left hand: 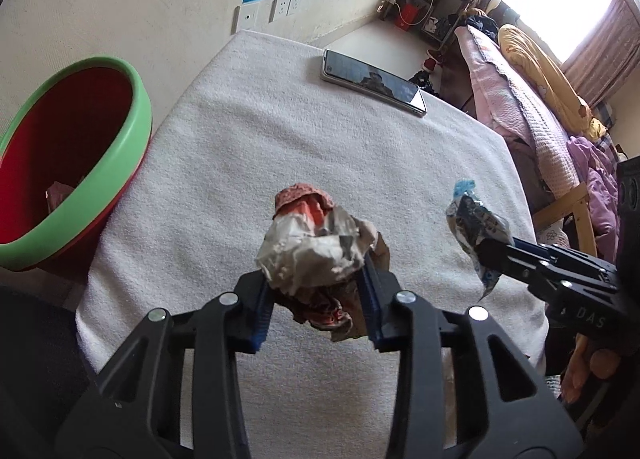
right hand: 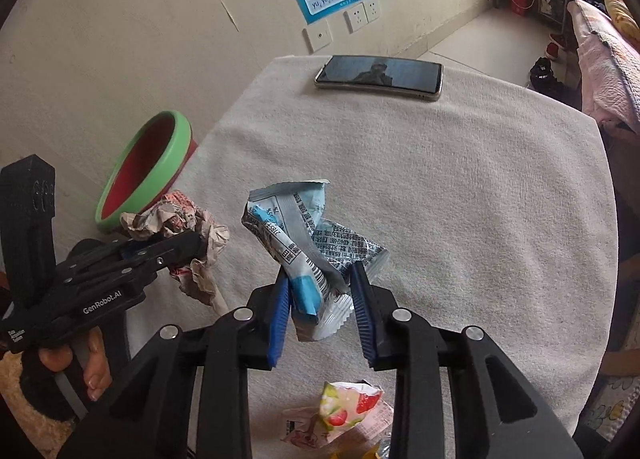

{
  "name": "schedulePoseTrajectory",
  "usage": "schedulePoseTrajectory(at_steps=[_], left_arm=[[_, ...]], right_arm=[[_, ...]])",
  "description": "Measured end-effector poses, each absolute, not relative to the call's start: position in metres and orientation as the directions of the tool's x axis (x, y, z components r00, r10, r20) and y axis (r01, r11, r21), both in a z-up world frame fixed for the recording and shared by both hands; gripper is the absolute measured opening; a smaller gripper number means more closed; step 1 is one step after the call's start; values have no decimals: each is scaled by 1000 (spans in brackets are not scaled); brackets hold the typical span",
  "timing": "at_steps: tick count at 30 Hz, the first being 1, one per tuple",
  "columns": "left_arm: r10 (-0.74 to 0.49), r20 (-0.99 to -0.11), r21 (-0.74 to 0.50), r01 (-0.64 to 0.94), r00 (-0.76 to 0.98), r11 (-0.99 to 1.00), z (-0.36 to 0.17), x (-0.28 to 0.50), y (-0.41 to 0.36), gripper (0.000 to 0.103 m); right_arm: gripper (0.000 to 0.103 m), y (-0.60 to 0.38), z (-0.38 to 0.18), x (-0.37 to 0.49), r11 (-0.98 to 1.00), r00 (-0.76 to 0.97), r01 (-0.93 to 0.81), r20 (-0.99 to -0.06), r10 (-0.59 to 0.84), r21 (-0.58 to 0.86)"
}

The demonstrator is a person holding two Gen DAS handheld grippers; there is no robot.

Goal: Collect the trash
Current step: 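Lift the crumpled paper with the left tool while the right tool lifts the blue-white wrapper, then carry the paper over the bin with the left tool while the right tool brings the wrapper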

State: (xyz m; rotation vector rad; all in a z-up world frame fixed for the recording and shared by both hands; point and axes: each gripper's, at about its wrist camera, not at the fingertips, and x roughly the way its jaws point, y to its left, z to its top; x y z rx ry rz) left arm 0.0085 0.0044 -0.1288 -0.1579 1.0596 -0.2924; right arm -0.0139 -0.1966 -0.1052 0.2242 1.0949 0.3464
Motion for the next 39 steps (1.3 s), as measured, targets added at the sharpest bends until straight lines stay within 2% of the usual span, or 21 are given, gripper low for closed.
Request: schedulePoseTrajectory(at_steps=[8, 20, 39], left_arm=[[-268, -803, -251, 106, 533, 962, -103, 13, 31, 36], [-203, -773, -264, -13, 601, 965, -80, 21, 90, 36], [-77, -763, -230, -157, 642, 960, -72, 18, 168, 36]], right_arm=[[29, -173, -83, -14, 888, 460, -167, -763, 455, 428], [29, -115, -56, 4, 839, 451, -276, -708, 544, 468], [29, -34, -48, 31, 783, 381, -394, -689, 616, 482]])
